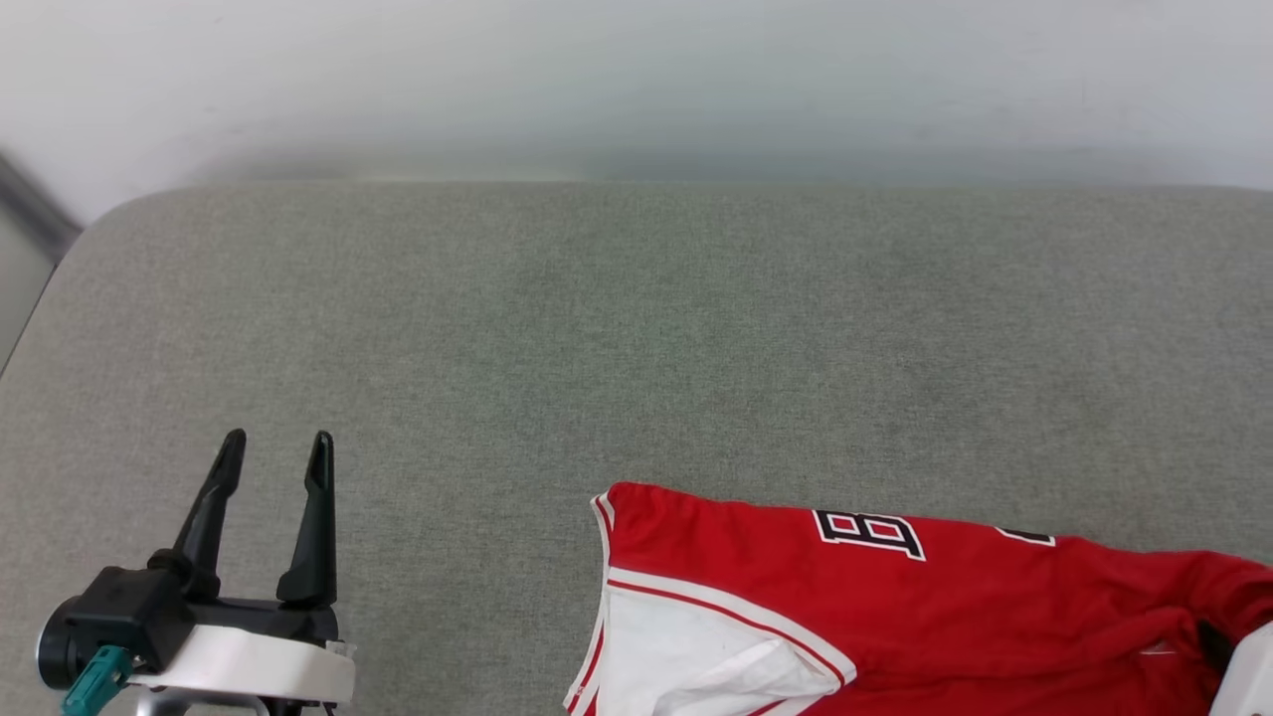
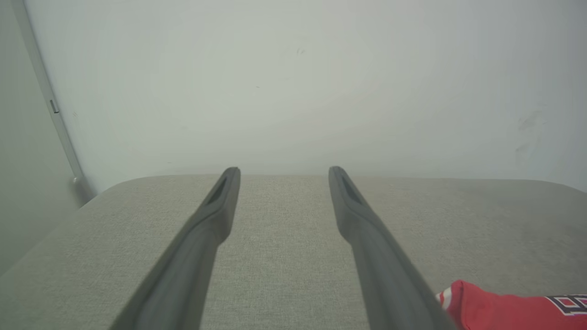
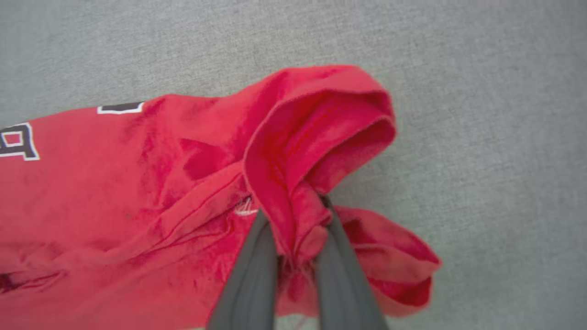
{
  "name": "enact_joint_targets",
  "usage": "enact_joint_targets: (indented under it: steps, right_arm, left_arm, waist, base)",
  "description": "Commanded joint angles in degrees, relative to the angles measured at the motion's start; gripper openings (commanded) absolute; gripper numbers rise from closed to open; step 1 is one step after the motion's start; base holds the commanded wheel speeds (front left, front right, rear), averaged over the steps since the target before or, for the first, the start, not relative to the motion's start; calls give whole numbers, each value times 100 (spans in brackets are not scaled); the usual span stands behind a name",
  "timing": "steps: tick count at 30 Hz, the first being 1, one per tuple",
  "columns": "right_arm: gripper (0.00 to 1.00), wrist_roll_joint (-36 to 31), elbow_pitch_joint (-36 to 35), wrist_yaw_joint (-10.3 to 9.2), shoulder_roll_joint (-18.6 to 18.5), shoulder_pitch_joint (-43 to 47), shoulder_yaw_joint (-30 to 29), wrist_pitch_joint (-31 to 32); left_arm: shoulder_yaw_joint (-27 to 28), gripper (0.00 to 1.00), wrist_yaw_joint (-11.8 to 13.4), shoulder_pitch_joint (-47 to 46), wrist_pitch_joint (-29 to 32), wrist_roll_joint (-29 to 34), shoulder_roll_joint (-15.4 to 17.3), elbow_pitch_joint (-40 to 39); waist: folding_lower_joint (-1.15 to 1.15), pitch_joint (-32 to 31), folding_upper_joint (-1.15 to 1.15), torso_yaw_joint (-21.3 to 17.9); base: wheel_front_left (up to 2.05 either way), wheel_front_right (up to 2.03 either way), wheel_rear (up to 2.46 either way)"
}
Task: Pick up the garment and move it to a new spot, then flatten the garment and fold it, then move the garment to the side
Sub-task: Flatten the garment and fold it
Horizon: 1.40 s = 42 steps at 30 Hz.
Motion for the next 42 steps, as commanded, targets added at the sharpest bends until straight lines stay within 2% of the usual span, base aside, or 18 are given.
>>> enact_joint_targets:
  steps: [1,7,13,20,24,29,42]
  right_arm:
    - [0,110,-299,-3,47,143,164,143]
    - [0,258,-1101,-4,187,478,515,575]
    - [0,478,-1854,-3,698,737,1246,1110]
    - [0,1106,-2054,-3,1005,613,1940,1321]
    - [0,1945,-1829,-3,1008,492,2361,979]
    - [0,2657,-1349,-3,1006,169,2904,522]
    - [0,3343,602,-2,1005,-1066,3781,-599]
  left_arm:
    - [-14,100,-9,113,-14,-22,-9,17]
    - [-48,100,-9,190,-14,-33,-46,25]
    - [-97,100,-9,234,-14,-7,-105,53]
    - [-136,100,-9,236,-14,-39,-113,43]
    - [-158,100,-9,228,-14,-35,-113,55]
    - [-171,100,-9,197,-14,-36,-107,60]
    - [-241,100,-9,87,-15,-40,-93,84]
  waist:
    - [0,-103,0,-33]
    - [0,-275,0,-50]
    - [0,-415,0,-13]
    - [0,-433,0,126]
    - [0,-419,0,240]
    - [0,-402,0,360]
    - [0,-290,0,611]
  base:
    - [0,0,0]
    - [0,0,0]
    - [0,0,0]
    - [0,0,0]
    - [0,0,0]
    - [0,0,0]
    - [0,0,0]
